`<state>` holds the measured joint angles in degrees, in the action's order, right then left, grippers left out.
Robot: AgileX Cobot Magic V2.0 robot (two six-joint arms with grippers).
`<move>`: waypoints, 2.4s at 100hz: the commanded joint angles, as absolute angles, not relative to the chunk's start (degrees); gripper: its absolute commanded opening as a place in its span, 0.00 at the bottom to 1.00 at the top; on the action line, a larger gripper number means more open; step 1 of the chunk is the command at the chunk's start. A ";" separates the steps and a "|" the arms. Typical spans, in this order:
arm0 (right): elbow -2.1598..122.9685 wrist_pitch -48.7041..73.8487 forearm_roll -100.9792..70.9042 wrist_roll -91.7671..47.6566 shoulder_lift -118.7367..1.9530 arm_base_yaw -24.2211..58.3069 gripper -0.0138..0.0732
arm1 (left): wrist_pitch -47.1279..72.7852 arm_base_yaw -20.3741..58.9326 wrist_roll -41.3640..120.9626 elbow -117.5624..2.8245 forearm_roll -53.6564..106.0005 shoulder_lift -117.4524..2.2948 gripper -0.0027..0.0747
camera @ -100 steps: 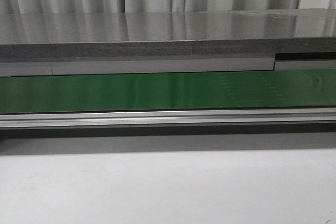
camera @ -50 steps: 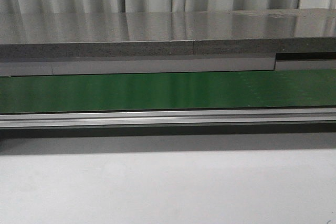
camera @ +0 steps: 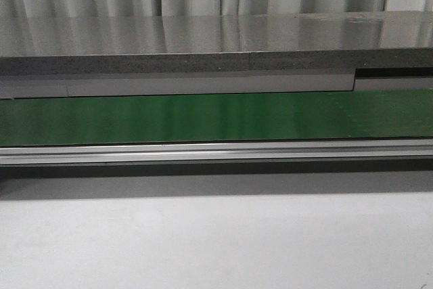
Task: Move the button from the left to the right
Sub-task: 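Set the button on the belt end nearest the left gripper, release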
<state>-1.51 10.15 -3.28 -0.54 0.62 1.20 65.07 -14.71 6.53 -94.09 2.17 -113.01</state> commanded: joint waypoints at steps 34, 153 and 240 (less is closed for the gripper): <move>-0.61 5.47 -2.80 -0.75 1.67 1.27 0.08 | 63.79 -7.55 6.85 -95.70 3.33 -111.24 0.01; -0.61 5.47 -2.80 -0.75 1.67 1.27 0.08 | 60.73 0.71 7.48 -95.37 6.59 -94.79 0.82; -0.61 5.47 -2.80 -0.75 1.67 1.27 0.08 | 14.82 5.16 5.17 -41.77 6.04 -44.80 0.82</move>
